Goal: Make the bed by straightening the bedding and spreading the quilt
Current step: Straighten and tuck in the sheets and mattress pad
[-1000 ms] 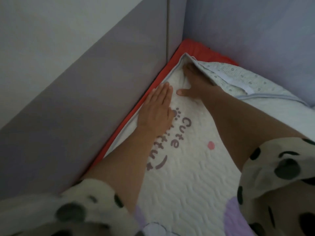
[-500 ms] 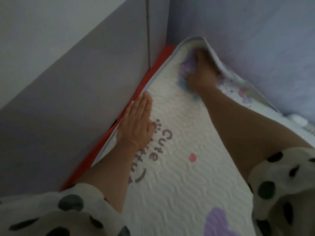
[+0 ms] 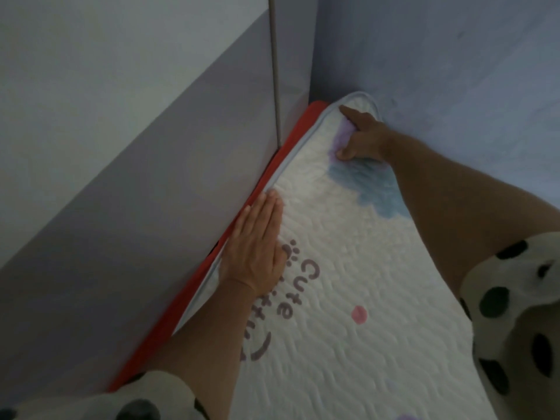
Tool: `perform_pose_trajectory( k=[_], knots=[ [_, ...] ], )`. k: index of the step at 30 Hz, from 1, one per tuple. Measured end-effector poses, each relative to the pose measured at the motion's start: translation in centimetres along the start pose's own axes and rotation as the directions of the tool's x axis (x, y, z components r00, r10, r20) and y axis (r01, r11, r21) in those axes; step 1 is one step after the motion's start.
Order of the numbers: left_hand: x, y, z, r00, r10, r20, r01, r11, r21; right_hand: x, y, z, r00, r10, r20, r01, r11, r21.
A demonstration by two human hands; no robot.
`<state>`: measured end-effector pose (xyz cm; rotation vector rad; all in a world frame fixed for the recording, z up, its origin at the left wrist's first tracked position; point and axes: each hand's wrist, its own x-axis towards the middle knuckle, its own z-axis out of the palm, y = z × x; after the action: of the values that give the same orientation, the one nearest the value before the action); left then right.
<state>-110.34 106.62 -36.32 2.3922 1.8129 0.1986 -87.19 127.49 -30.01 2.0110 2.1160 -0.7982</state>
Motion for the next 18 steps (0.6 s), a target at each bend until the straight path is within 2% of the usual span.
perform_pose_trajectory(
  k=[2, 3, 4, 6, 7, 10, 13, 18],
  knots=[
    [0.1, 0.1, 0.0, 1.000, 0.003, 0.000, -0.003, 1.000, 0.004, 0.5, -0.4, -0.3, 0.988, -0.156, -0.015, 0.149, 0.964, -0.222],
    [0.1, 0.1, 0.0, 1.000, 0.004, 0.002, -0.004, 1.000, 0.003, 1.1, -0.4, -0.2, 0.969, -0.229, -0.095, 0.188, 0.928, -0.322],
    [0.0, 0.0, 0.0, 1.000, 0.004, 0.002, -0.004, 1.000, -0.001, 1.3, -0.8, -0.7, 0.950, -0.234, -0.205, 0.161, 0.934, -0.318],
    [0.0, 0.0, 0.1, 1.000, 0.007, 0.002, -0.007, 1.000, -0.012, 1.0, -2.3, -1.1, 0.926, -0.187, -0.329, 0.095, 0.957, -0.276],
    [0.0, 0.0, 0.1, 1.000, 0.009, 0.007, -0.009, 1.000, -0.014, 1.1, -2.7, -1.2, 0.906, -0.216, -0.364, 0.105, 0.948, -0.301],
    [0.0, 0.0, 0.1, 1.000, 0.003, 0.009, -0.003, 1.000, -0.017, 1.7, -3.3, -1.3, 0.938, -0.181, -0.296, 0.123, 0.971, -0.205],
    [0.1, -0.1, 0.1, 1.000, 0.009, 0.008, -0.009, 1.000, -0.014, 1.8, -3.8, -1.8, 0.941, -0.085, -0.328, 0.024, 0.982, -0.186],
    [0.0, -0.1, 0.3, 1.000, 0.009, 0.011, -0.008, 1.000, -0.020, 1.4, -4.4, -1.4, 0.855, -0.057, -0.516, -0.011, 0.992, -0.127]
  ],
)
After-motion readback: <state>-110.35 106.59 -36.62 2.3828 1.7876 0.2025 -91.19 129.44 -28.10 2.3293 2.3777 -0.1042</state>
